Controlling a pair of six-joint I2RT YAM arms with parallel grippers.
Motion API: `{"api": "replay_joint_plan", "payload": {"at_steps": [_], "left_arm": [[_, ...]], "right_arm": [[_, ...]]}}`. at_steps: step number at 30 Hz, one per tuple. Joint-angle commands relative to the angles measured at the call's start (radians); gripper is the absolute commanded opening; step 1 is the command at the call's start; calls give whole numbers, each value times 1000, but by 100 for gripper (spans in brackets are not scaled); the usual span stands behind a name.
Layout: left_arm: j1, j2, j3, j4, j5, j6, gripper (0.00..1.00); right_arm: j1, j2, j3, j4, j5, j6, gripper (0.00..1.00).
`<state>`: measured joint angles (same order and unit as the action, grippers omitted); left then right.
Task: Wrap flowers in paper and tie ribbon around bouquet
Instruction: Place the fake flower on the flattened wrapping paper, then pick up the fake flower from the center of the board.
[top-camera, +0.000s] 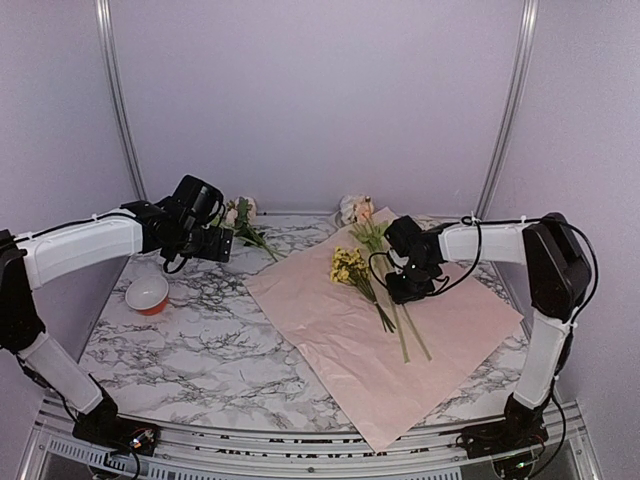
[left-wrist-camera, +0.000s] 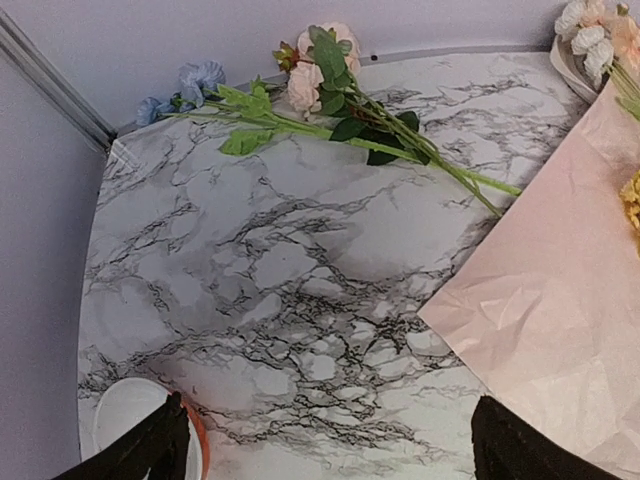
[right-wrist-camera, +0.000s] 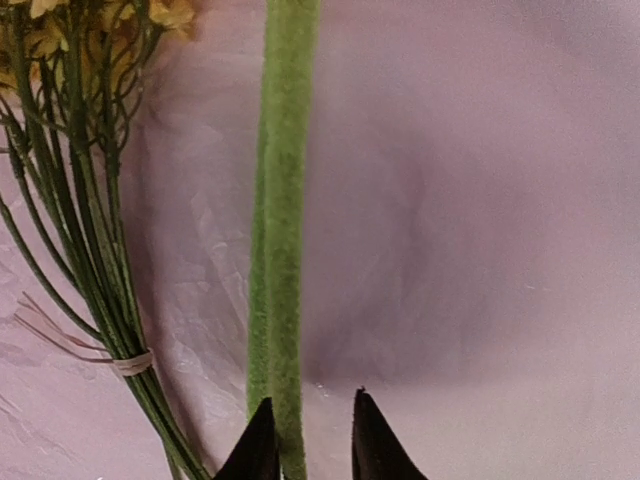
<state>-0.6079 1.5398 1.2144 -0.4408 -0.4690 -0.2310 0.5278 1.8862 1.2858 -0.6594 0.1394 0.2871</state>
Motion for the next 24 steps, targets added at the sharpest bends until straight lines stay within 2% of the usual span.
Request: {"api": "replay_joint_plan", "payload": {"at_steps": [1, 3, 8, 10, 13, 15, 19, 24], "left_arm": [[18, 76, 107, -20, 43, -35, 99], [29, 128, 153, -27, 32, -45, 99], [84, 281, 302, -34, 48, -131, 96], [91, 349, 367, -39, 23, -173, 95], [95, 432, 426, -49, 60, -232, 95], [100, 470, 443, -28, 89, -259, 93], [107, 612, 569, 26, 115, -264, 80], [110, 798, 737, 18, 119, -364, 80]], "right_arm": [[-6, 4, 50, 13, -29, 7, 32], [-6, 0, 71, 0, -30, 1, 38], [-5, -58, 105, -23, 16, -6, 41], [-4, -82, 118, -6, 22, -15, 43], [24, -95, 178, 88, -1, -72, 44], [57, -76, 247, 164, -78, -145, 44], [105, 17, 383, 241, -144, -211, 44], [119, 111, 454, 251, -170, -197, 43]]}}
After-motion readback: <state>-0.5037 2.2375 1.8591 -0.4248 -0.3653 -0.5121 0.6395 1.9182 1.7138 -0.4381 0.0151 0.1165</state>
